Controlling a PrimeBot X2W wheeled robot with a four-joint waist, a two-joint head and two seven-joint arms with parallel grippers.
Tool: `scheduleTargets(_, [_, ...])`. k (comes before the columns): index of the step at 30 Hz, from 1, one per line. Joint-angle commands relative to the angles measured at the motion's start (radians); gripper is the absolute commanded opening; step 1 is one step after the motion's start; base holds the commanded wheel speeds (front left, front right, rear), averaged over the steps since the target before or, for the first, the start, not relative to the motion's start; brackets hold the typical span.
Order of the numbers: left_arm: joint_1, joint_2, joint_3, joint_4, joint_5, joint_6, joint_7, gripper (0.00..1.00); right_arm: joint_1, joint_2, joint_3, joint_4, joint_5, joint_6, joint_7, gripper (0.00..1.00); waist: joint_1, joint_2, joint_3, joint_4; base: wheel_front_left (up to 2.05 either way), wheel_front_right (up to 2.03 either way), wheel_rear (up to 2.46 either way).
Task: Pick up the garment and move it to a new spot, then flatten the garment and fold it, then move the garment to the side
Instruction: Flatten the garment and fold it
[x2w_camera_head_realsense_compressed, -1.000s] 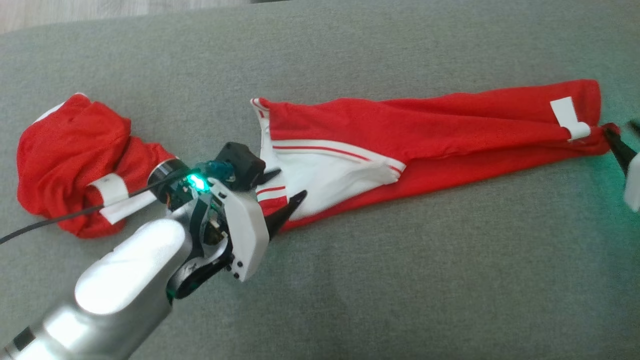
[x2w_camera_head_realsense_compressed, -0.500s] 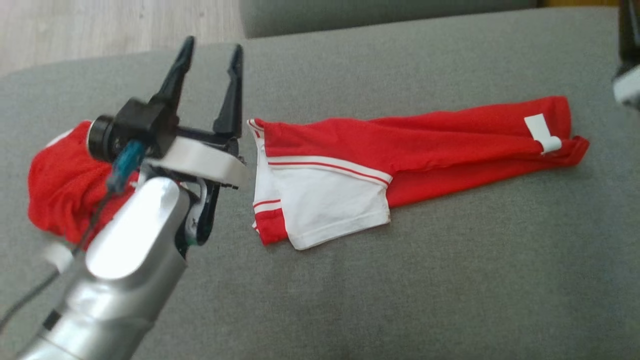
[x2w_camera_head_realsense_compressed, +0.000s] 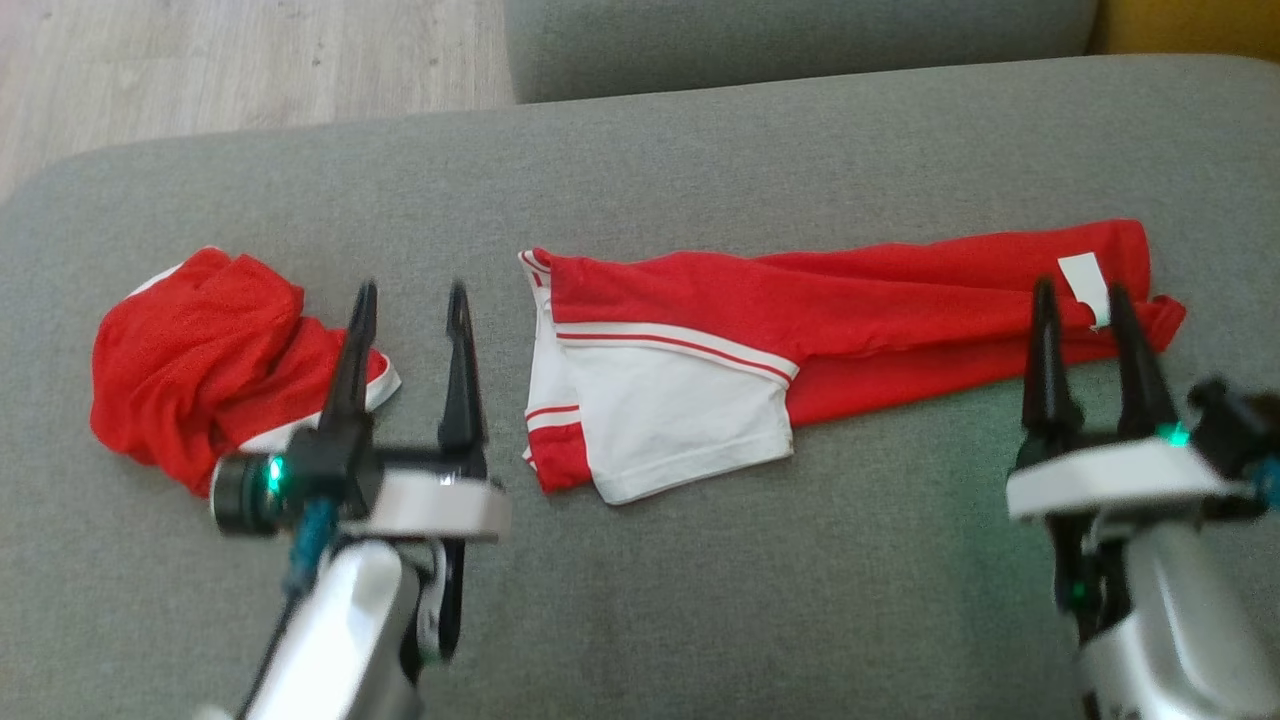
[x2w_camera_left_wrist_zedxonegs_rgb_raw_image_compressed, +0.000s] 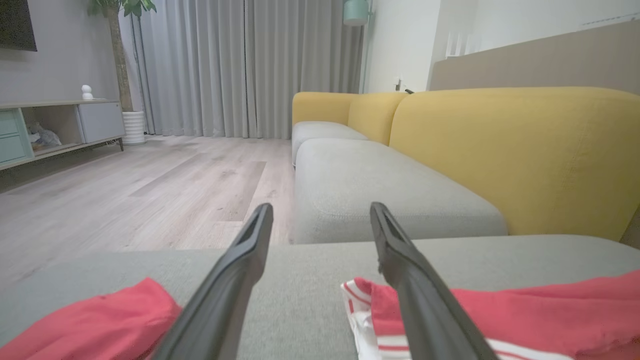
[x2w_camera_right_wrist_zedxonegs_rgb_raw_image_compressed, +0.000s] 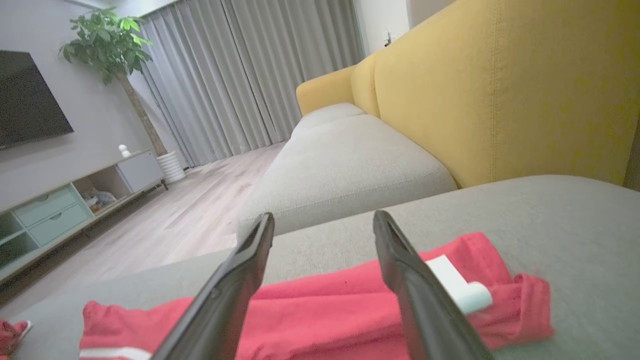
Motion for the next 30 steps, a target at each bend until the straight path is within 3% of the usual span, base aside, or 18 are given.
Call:
scheduleTargets(1, [0.021,-0.01,0.076,-0.044,0.052,-0.013,-0.009,1.0,0.023,0.023,-0.002,-0.067,-0.051,-0.001,-0.006,1.0,0.0001,-0.0001,0.003,0.001,0.0,0.0,0.0])
scheduleTargets(7, [0.115,-0.069,0.172,-0.043,0.12,-0.072,-0.009,1.0,0.106,0.054,0.003,-0.088,-0.1,-0.001,-0.006,1.0,0.0001,-0.0001,0.016,-0.003,0.0,0.0,0.0])
scheduleTargets(13, [0.096,-0.1,0.216,-0.04,0.176,-0.127,-0.009,1.0,0.058,0.057,-0.024,-0.06,-0.163,-0.001,-0.006,1.0,0.0001,-0.0001,0.061,0.004,0.0,0.0,0.0])
scheduleTargets(22, [0.035,-0.119,0.233,-0.045,0.22,-0.165,-0.009,1.0,-0.17,0.051,-0.362,0.161,-0.303,-0.001,0.105,1.0,0.0001,-0.0001,0.169,0.035,0.0,0.0,0.0])
scheduleTargets(30, [0.01,-0.122,0.223,-0.043,0.218,-0.171,-0.009,1.0,-0.29,0.054,-0.577,0.318,-0.472,-0.001,0.14,1.0,0.0001,-0.0001,0.214,0.057,0.0,0.0,0.0])
